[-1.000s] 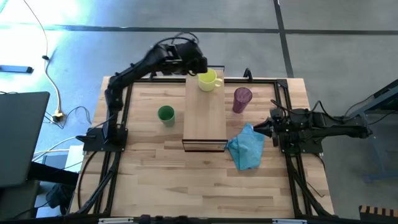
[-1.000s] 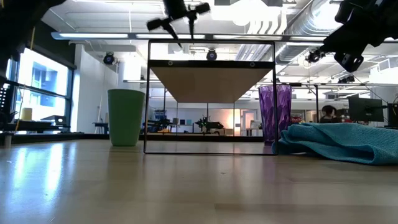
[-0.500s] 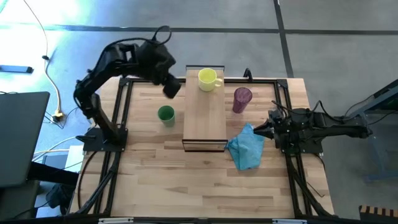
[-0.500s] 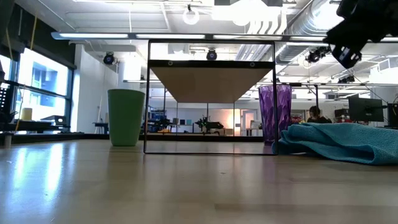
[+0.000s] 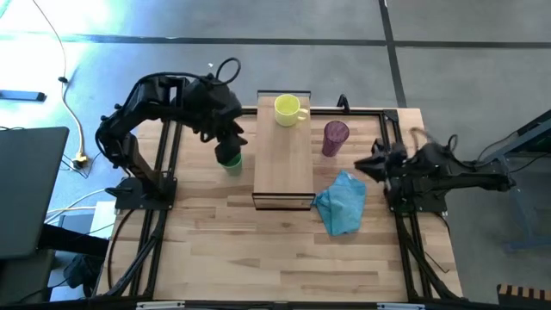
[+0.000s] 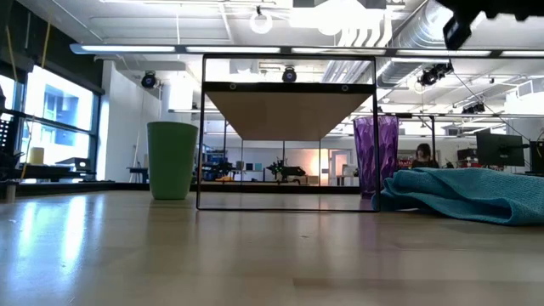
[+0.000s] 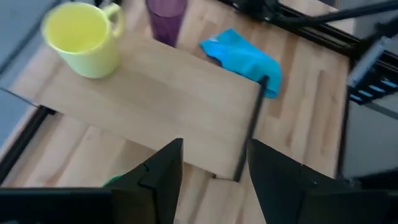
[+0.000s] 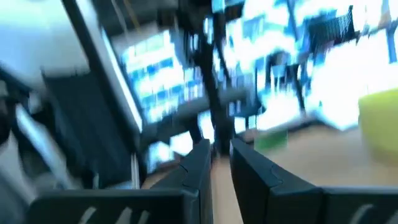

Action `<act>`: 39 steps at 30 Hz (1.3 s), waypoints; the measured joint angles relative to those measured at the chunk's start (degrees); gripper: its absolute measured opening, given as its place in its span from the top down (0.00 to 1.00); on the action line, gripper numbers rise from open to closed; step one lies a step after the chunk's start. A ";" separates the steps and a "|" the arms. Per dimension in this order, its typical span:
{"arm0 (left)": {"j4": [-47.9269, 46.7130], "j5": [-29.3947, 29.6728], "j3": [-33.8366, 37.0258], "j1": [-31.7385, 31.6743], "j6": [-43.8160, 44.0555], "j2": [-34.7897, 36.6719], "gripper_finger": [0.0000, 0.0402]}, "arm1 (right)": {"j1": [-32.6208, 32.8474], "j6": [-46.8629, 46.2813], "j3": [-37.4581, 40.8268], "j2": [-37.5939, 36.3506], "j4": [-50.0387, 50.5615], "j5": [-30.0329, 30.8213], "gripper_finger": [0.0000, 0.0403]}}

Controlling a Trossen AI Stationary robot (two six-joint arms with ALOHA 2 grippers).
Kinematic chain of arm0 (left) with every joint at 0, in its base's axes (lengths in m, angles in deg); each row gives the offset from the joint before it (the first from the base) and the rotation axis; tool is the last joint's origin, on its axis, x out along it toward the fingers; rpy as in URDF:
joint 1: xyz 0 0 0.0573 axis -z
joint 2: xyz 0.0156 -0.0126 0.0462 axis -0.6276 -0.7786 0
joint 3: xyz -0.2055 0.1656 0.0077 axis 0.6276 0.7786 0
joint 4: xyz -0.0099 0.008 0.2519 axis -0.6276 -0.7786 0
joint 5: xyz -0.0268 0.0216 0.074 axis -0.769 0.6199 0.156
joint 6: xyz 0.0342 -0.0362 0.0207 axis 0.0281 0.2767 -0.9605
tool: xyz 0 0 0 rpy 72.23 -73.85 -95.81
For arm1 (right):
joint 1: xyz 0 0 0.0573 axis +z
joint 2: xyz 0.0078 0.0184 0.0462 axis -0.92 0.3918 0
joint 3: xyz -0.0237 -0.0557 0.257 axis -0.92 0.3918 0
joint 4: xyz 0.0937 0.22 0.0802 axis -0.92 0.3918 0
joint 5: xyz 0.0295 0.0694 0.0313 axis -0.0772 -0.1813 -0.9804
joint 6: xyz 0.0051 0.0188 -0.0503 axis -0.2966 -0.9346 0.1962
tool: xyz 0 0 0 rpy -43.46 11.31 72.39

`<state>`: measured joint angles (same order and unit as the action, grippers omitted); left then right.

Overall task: Stack small to large cups/mugs on shelf
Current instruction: Put the green cup on the shelf

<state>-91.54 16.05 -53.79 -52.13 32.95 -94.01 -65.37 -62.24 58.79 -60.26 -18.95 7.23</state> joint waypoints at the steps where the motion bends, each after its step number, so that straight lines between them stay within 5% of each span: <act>1: 0.69 1.41 0.00 -0.01 0.62 -0.17 0.60 | 0.00 0.27 0.00 0.00 -3.28 1.05 0.87; 5: 6.47 3.27 0.00 -0.09 5.98 -0.38 0.62 | -0.02 3.63 0.00 -0.02 -16.11 2.98 0.87; 9: 10.36 -5.02 0.00 1.29 -3.09 -0.34 0.64 | -0.02 7.62 0.00 -0.03 -26.49 0.07 0.87; 12: 7.04 -7.14 0.98 3.34 -13.26 -0.23 0.64 | -0.02 9.13 -0.02 -0.04 -27.33 -2.40 0.85; 16: 0.15 -2.50 4.82 4.68 -17.67 -0.34 0.65 | 0.00 7.54 -0.02 0.35 -22.24 -1.89 0.79; 24: -0.40 1.97 21.99 3.83 -15.39 1.95 0.66 | -0.01 7.43 -0.02 3.31 -21.12 -1.72 0.66; 39: 10.31 2.67 48.10 3.89 -7.13 10.98 0.70 | 0.00 9.12 -0.20 3.82 -23.54 -2.75 0.66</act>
<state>-81.23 18.71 -5.69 -48.24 25.82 -83.03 -65.37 -53.11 58.60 -56.44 -42.49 4.48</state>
